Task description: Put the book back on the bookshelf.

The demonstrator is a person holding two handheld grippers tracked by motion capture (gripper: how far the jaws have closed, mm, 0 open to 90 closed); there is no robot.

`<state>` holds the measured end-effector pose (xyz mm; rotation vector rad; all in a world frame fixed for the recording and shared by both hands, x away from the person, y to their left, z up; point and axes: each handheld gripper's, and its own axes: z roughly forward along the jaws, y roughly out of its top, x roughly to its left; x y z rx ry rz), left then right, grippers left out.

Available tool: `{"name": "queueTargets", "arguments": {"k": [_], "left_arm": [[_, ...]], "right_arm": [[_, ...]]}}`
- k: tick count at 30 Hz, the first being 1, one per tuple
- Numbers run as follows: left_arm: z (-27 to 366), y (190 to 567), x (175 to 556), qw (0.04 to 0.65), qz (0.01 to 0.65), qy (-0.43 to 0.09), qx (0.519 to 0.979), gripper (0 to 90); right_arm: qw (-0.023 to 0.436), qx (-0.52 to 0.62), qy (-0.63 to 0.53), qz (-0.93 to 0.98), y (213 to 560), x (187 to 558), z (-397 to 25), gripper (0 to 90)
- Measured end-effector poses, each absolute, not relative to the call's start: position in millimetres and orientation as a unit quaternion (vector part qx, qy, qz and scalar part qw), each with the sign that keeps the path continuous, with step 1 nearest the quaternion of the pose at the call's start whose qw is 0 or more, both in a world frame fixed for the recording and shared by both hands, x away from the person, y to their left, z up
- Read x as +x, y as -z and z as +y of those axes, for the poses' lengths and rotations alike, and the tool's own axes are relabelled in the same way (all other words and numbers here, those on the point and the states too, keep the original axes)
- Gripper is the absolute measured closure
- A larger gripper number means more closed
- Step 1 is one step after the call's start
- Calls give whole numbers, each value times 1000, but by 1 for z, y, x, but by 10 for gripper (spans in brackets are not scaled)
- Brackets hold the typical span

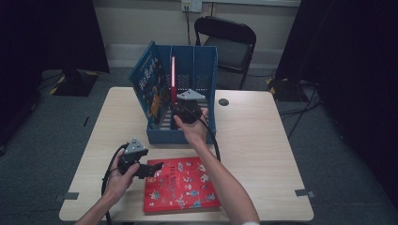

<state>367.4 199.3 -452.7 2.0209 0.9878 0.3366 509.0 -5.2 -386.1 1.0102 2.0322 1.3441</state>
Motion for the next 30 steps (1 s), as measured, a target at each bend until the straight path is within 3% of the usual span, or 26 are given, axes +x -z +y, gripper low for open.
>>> {"name": "queueTargets", "arguments": {"k": [30], "left_arm": [[199,453,367,420,393,-133,807,166]], "right_arm": [[257,371,-475,756,383,535,8,650]]}}
